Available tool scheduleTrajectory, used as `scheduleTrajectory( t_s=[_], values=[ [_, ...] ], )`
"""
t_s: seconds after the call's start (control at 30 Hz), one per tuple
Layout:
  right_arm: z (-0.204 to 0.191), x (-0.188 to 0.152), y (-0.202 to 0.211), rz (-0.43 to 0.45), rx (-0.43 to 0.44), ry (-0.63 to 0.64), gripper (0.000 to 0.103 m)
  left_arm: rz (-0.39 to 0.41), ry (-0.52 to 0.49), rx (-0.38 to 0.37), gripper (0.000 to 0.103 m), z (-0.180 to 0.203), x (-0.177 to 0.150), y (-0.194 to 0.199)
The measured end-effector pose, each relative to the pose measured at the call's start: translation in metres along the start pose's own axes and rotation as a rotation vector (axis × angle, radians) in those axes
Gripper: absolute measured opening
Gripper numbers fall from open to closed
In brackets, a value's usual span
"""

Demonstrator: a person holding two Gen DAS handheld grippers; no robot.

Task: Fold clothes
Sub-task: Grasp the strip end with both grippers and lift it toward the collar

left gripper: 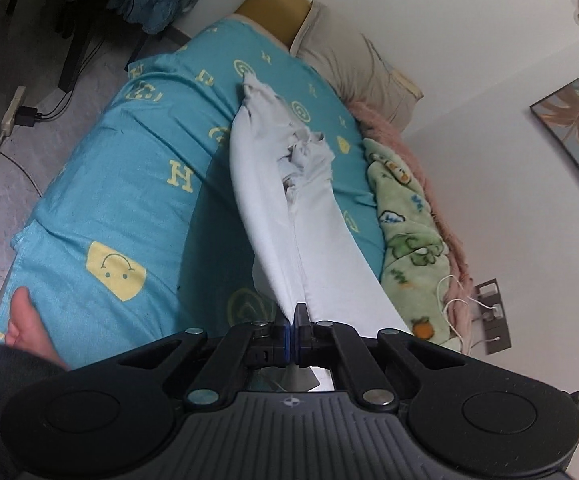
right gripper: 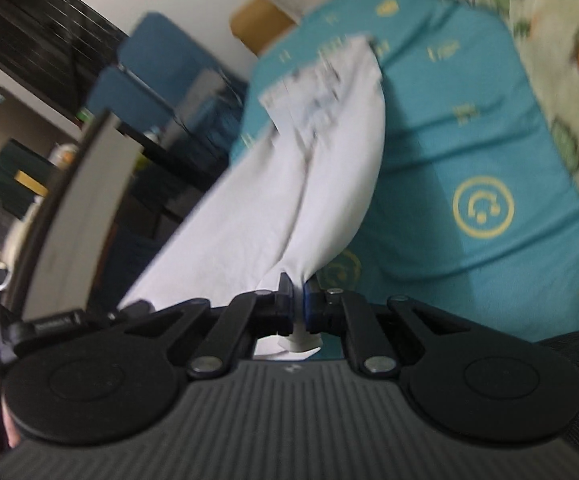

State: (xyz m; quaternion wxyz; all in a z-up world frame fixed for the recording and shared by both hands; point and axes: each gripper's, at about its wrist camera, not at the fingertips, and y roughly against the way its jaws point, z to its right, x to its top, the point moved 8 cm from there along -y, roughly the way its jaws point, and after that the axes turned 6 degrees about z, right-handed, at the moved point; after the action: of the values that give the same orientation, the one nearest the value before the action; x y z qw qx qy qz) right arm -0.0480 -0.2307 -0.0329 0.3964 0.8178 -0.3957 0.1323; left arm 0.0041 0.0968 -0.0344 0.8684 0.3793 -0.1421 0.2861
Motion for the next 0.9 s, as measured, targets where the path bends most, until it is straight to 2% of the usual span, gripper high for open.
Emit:
scheduleTrajectory(
  t_s=[0.13,0.3,0.47,0.63,0.8,0.9],
  values=[
    [0.004,-0.011,0.034,0.035,0.01,-0.006,0.008,0.005,0.019,-0.02,0.001,0.006,-0.023,0.028],
    [0.017,-0.039,0.066,0.065,0.006,-0.061,0.008,-0.028,0.075,0.002,0.001,-0.009,-0.05,0.047],
    [0.023,-0.037,0.068,0.093,0.02,-0.128,0.008,-0.013,0.094,0.02,0.002,-0.008,-0.047,0.044],
    [0.027,0.002,0.038,0.12,0.002,-0.183,0.008,0.039,0.024,0.053,0.002,0.011,-0.005,0.011],
    [0.022,0.058,-0.013,0.168,-0.02,-0.14,0.008,0.129,-0.069,0.1,0.002,0.029,0.059,-0.041],
    [0.025,0.087,-0.05,0.183,-0.047,-0.099,0.008,0.169,-0.128,0.127,0.002,0.032,0.086,-0.08]
  ],
)
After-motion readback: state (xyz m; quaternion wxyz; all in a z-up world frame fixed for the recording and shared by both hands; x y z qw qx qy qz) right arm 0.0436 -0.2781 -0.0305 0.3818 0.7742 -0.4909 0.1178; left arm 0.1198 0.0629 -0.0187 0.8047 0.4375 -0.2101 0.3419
